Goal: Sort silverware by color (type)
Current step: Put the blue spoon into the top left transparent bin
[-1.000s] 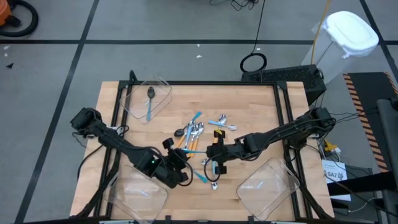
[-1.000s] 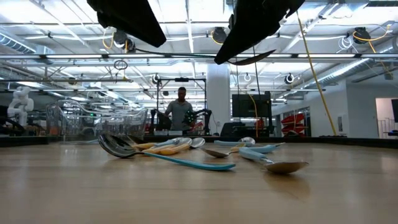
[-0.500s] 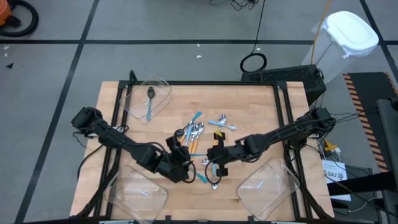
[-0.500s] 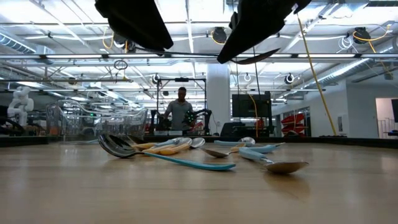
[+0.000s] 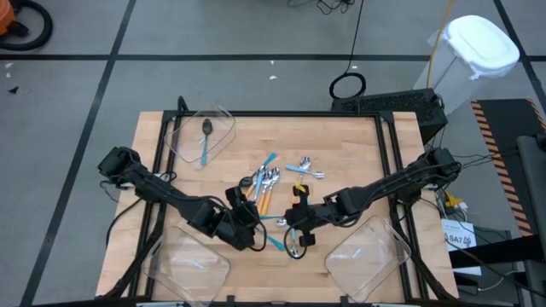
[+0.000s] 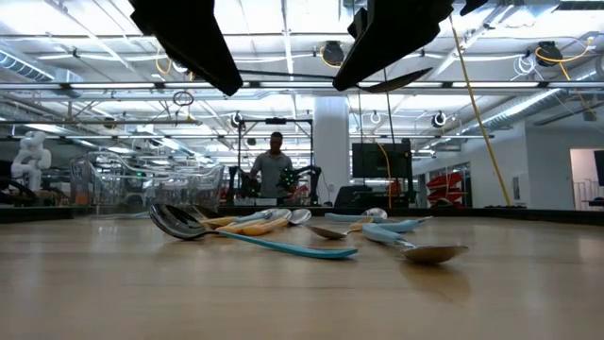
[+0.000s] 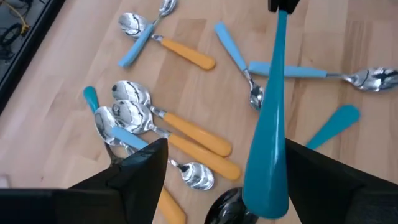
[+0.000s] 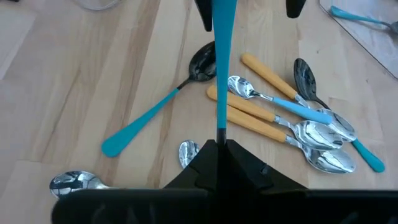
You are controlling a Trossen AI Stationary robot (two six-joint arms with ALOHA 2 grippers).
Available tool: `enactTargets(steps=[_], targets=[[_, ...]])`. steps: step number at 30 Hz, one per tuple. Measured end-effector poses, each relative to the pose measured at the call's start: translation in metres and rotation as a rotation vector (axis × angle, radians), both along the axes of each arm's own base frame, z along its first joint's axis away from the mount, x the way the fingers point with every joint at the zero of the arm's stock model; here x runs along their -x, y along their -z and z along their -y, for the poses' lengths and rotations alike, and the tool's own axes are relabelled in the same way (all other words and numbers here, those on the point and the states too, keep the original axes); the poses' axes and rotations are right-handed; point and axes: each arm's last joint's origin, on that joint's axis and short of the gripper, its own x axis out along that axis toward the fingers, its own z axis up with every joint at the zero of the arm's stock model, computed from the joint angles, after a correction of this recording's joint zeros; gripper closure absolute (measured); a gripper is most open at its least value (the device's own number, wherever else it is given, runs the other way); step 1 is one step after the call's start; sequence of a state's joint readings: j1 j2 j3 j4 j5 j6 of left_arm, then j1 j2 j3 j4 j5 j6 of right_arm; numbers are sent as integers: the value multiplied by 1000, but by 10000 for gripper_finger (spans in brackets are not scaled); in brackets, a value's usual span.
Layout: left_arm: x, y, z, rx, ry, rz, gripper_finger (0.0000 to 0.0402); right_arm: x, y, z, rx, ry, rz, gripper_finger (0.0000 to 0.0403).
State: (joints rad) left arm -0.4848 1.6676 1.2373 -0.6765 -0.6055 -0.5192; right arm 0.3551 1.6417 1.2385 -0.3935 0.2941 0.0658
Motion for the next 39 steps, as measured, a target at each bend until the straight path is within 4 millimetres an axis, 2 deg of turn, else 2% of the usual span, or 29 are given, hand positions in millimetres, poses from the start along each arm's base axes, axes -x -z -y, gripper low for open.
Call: enactTargets(steps=[10, 23, 39], targets=[[6, -1, 8, -114, 24, 15, 108, 3, -2, -12, 44, 8, 42, 392], [2, -2, 4, -160, 76, -4, 110, 4, -2, -14, 66, 18, 50, 392], [0, -3, 6, -124, 89, 12, 243, 3, -3, -14, 43, 68, 74, 392]])
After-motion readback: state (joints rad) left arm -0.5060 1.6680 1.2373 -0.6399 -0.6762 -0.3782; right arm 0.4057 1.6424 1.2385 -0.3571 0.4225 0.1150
